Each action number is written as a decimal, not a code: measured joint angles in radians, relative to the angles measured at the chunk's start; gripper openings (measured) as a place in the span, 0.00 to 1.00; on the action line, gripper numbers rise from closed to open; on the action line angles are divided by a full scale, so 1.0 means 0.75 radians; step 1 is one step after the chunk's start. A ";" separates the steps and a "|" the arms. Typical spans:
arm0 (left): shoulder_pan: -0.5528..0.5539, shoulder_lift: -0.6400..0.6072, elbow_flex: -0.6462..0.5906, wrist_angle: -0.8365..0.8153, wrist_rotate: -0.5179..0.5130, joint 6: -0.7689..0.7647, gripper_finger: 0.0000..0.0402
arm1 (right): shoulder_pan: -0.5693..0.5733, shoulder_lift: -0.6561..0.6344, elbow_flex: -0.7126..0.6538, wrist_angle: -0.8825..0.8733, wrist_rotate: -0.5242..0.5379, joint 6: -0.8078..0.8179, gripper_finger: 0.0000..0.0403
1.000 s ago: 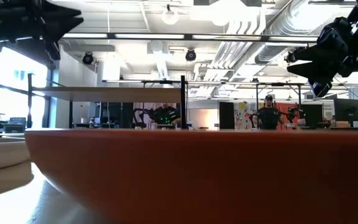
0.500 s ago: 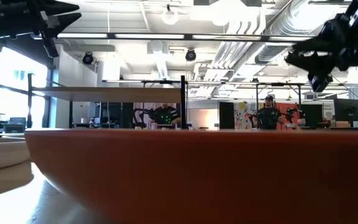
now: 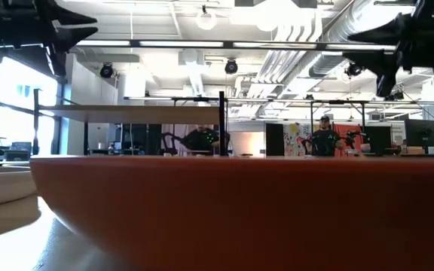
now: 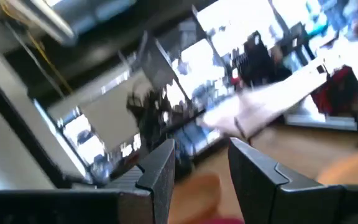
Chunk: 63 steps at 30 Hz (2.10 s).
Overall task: Place and stack plates onto a shelf
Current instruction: Put the light orange plate on the shelf
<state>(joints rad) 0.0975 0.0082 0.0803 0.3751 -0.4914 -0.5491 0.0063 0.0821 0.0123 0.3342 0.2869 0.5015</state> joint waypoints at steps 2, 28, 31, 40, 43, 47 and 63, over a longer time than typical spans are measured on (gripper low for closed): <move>0.000 0.000 -0.001 0.025 -0.032 0.001 0.16 | 0.000 0.000 0.023 0.045 0.008 -0.069 0.33; 0.000 0.511 0.522 -0.009 -0.058 0.331 0.16 | -0.012 0.631 1.181 -1.010 0.380 -0.945 0.33; 0.000 0.631 0.627 -0.096 -0.061 0.366 0.16 | -0.048 0.734 1.266 -1.112 0.367 -0.962 0.33; 0.020 0.917 0.884 -0.337 -0.061 0.478 0.16 | -0.236 1.016 1.390 -1.210 0.018 -1.001 0.33; 0.054 0.971 0.957 -0.494 -0.063 0.447 0.16 | -0.308 1.107 1.406 -1.212 -0.144 -1.036 0.33; 0.095 1.014 1.004 -0.663 -0.062 0.378 0.16 | -0.392 1.229 1.406 -1.221 -0.282 -1.032 0.33; 0.176 1.029 1.006 -0.906 -0.053 0.351 0.16 | -0.465 1.719 1.406 -1.214 -0.398 -1.029 0.33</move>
<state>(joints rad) 0.2298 0.7803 0.8349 -0.3042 -0.5308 -0.2859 -0.3428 1.3711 1.0668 -0.5766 -0.0116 -0.2703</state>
